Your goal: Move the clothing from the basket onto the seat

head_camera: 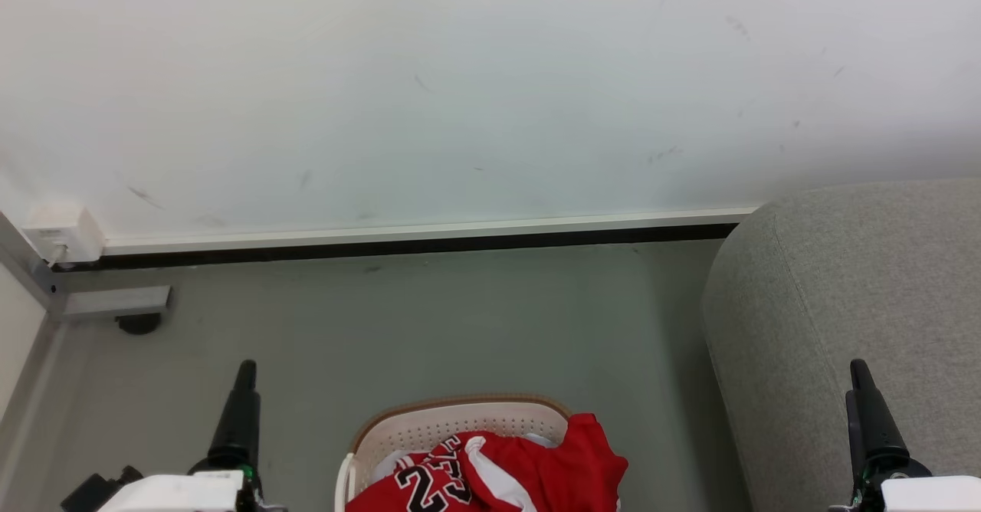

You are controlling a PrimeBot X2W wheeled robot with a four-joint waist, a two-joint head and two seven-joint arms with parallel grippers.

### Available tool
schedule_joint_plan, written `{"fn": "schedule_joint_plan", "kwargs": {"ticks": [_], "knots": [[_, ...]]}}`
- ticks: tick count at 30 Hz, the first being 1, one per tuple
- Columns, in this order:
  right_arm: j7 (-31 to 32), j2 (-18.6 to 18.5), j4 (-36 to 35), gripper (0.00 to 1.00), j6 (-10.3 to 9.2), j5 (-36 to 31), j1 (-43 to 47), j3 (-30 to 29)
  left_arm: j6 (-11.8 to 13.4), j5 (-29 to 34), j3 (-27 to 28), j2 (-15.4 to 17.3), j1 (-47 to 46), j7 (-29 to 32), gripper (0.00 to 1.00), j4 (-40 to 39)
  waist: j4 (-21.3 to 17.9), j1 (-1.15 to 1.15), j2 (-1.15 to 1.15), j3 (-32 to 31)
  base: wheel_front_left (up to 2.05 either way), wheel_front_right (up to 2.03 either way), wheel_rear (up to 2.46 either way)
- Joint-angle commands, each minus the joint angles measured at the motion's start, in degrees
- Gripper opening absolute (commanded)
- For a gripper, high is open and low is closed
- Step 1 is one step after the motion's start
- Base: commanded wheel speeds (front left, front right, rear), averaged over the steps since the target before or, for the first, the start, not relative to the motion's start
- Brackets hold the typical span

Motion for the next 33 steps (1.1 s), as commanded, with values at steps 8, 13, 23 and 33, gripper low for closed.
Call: {"fn": "schedule_joint_plan", "kwargs": {"ticks": [8, 13, 23, 33], "knots": [[-2.4, -0.8, -2.3, 1.00, -0.03, -7.7, -0.5, 1.5, -0.2, 12.3, -0.5, 0.5, -1.3, -2.4, 1.00, -3.1, 0.0, 0.00, 0.00, 0.0, 0.00, 0.00, 0.00], [-3.4, -0.8, -3.0, 1.00, -0.03, -12.5, -0.2, 2.1, -0.3, 19.7, -1.9, 0.6, -1.2, -3.5, 1.00, -3.8, 0.1, 0.00, 0.00, -0.1, 0.00, 0.00, 0.00], [-5.4, -1.8, -3.3, 1.00, -0.04, -25.4, 0.6, 3.1, 1.7, 33.5, -3.3, 0.6, -1.1, -5.5, 1.00, -4.6, 0.1, 0.00, 0.00, -0.3, 0.00, 0.00, 0.00], [-7.1, -1.5, -2.2, 1.00, -0.05, -36.6, 0.7, 3.4, 3.2, 43.2, -4.7, 1.0, -1.1, -7.1, 1.00, -4.9, 0.1, 0.00, 0.00, -0.3, 0.00, 0.00, 0.00]]}}
